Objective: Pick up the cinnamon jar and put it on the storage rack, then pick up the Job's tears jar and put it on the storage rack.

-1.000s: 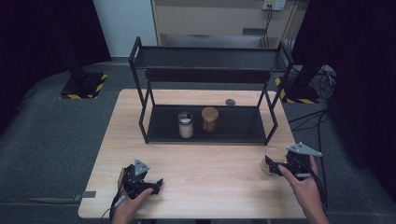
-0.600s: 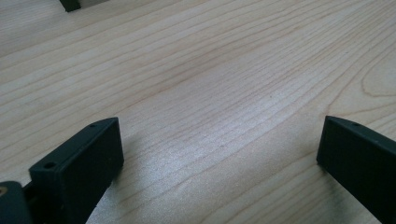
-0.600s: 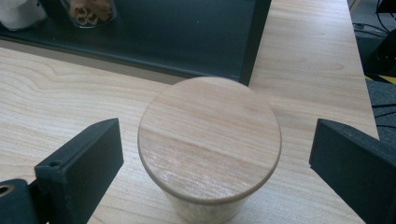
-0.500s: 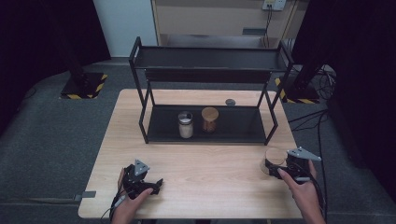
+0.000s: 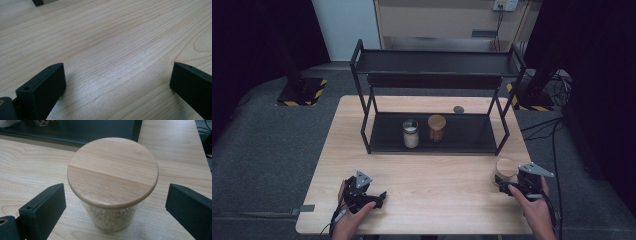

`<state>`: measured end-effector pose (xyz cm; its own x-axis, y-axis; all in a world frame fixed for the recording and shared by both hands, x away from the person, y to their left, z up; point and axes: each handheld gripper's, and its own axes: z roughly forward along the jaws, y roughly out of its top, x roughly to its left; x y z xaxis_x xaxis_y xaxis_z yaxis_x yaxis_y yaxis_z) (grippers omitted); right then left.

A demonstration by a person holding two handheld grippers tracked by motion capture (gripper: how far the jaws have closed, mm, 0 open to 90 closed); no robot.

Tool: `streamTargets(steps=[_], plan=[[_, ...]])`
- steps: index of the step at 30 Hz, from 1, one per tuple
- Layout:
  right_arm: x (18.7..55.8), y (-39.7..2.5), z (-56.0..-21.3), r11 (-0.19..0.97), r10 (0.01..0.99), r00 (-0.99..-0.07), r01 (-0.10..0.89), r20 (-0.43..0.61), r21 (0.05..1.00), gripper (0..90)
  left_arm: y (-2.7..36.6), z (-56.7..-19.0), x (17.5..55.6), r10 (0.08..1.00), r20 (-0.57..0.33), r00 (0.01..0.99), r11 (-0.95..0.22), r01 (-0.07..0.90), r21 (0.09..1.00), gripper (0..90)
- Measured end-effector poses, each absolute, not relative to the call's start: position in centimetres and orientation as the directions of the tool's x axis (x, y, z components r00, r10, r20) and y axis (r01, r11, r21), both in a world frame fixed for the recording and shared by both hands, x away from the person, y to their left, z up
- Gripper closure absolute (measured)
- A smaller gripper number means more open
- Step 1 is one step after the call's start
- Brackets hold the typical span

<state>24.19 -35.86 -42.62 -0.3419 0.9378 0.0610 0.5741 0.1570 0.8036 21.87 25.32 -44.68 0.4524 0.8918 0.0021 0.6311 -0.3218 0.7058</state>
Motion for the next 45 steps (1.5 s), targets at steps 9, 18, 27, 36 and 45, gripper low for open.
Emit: streamTargets(steps=[9,18,27,36,45], plan=[[24.1,-35.6,-43.3,0.156,0.94,-0.337,0.579,0.061,0.8,3.5,25.3,-44.7,21.9,0.892,0.002,0.452,-0.322,0.631,0.706,0.0],[24.3,-35.3,-43.9,0.157,0.937,-0.344,0.579,0.065,0.8,3.2,25.3,-44.7,21.9,0.892,0.001,0.452,-0.321,0.632,0.706,0.0],[24.8,-35.0,-44.4,0.155,0.939,-0.337,0.581,0.063,0.799,6.6,25.3,-44.7,21.9,0.892,0.001,0.452,-0.321,0.632,0.706,0.0],[25.3,-34.8,-44.7,0.152,0.94,-0.336,0.561,0.056,0.814,12.7,25.3,-44.7,21.9,0.892,0.001,0.452,-0.321,0.632,0.706,0.0],[25.1,-34.3,-44.7,0.151,0.944,-0.328,0.52,0.033,0.841,21.4,25.3,-44.7,21.9,0.892,0.001,0.452,-0.321,0.632,0.706,0.0]])
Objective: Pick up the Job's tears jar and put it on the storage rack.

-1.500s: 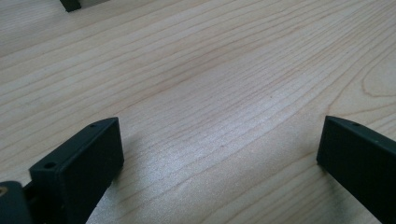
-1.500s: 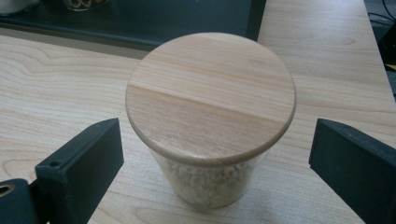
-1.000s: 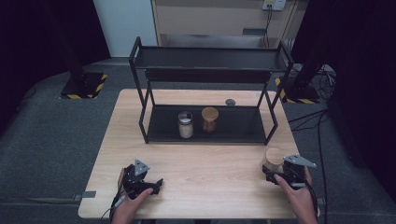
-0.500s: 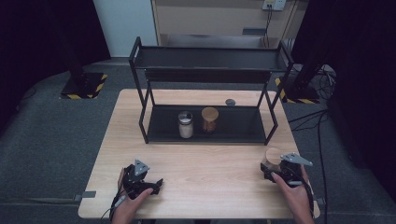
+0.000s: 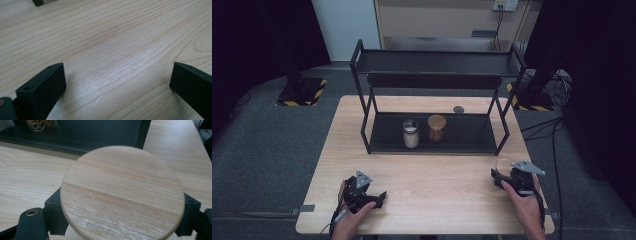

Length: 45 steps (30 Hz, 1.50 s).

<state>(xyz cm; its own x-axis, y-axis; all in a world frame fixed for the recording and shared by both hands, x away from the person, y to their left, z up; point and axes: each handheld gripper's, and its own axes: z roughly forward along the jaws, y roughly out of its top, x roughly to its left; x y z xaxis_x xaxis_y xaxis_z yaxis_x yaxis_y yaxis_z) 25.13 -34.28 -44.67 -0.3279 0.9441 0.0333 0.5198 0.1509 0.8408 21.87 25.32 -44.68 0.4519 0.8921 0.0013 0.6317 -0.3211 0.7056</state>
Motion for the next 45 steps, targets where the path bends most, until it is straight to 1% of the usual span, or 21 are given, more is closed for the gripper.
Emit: streamTargets(steps=[2,5,13,23,45], plan=[[25.1,-34.2,-44.7,0.153,0.945,-0.327,0.513,0.028,0.844,23.9,25.3,-44.7,21.9,0.892,0.001,0.452,-0.321,0.632,0.706,0.0],[25.0,-34.0,-44.8,0.156,0.945,-0.326,0.509,0.022,0.846,25.0,25.3,-44.7,21.9,0.892,0.001,0.452,-0.321,0.632,0.706,0.0],[24.8,-33.8,-44.7,0.161,0.948,-0.318,0.508,0.011,0.846,25.7,25.3,-44.7,21.9,0.892,0.001,0.452,-0.321,0.632,0.706,0.0],[24.7,-33.2,-43.9,0.161,0.949,-0.315,0.518,0.012,0.84,26.0,25.3,-44.7,21.9,0.892,0.001,0.452,-0.321,0.632,0.706,0.0],[26.4,-30.9,-41.4,0.209,0.932,-0.363,0.504,-0.014,0.838,26.0,25.3,-44.7,21.9,0.892,0.001,0.452,-0.321,0.632,0.705,0.0]])
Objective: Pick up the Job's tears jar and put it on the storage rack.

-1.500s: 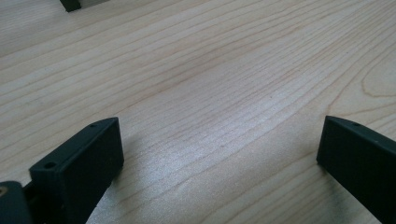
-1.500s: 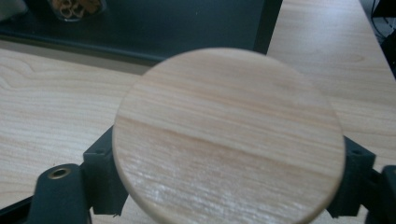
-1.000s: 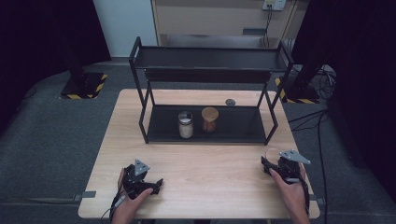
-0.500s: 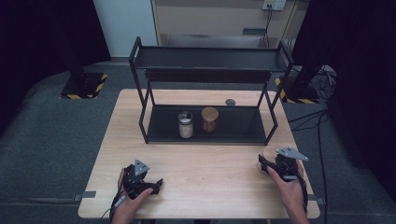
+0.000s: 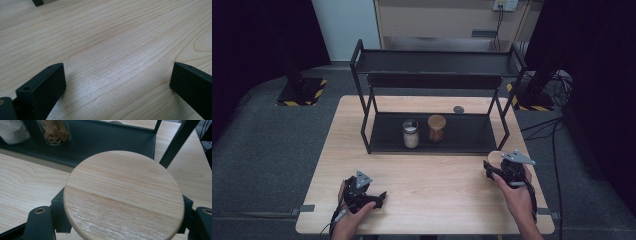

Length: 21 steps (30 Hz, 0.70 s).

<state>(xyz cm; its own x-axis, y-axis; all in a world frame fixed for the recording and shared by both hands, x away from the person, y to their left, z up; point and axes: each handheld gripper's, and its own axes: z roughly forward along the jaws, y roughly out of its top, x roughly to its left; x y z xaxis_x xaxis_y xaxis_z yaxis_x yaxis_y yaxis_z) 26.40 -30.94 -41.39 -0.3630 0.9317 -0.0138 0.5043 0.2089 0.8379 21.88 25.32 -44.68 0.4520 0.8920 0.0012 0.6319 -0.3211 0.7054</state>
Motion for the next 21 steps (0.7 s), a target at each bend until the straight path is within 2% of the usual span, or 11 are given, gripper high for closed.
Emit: streamTargets(steps=[21], plan=[[27.2,-29.2,-40.4,0.23,0.918,-0.397,0.49,-0.02,0.841,26.0,25.3,-44.7,21.9,0.892,0.001,0.452,-0.321,0.632,0.705,0.0]])
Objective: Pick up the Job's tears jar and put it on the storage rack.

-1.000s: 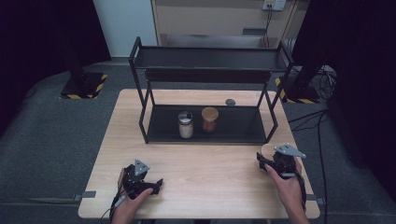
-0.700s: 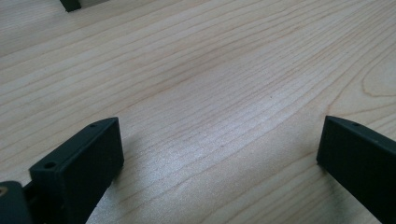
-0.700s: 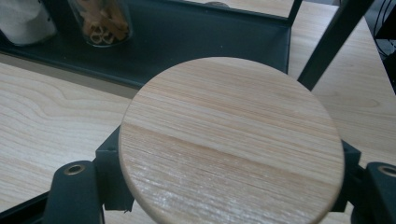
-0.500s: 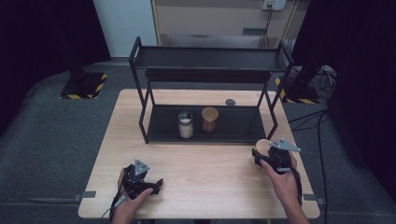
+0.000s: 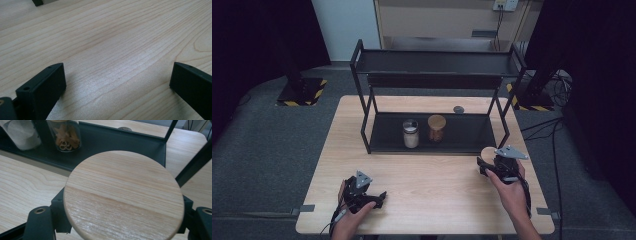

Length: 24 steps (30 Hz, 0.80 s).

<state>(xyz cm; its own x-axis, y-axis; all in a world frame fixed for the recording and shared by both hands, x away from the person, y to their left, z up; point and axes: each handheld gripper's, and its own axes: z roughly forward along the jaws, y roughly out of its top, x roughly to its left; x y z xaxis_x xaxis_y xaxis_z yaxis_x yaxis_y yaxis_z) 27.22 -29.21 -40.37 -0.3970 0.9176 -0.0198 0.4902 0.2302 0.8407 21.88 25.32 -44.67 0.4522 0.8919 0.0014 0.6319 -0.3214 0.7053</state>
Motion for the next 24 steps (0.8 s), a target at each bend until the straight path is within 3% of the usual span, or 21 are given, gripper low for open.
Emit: streamTargets(steps=[24], plan=[[28.2,-25.9,-40.0,0.267,0.891,-0.452,0.476,-0.028,0.838,26.0,25.3,-44.7,21.9,0.892,0.001,0.452,-0.321,0.632,0.705,0.0]])
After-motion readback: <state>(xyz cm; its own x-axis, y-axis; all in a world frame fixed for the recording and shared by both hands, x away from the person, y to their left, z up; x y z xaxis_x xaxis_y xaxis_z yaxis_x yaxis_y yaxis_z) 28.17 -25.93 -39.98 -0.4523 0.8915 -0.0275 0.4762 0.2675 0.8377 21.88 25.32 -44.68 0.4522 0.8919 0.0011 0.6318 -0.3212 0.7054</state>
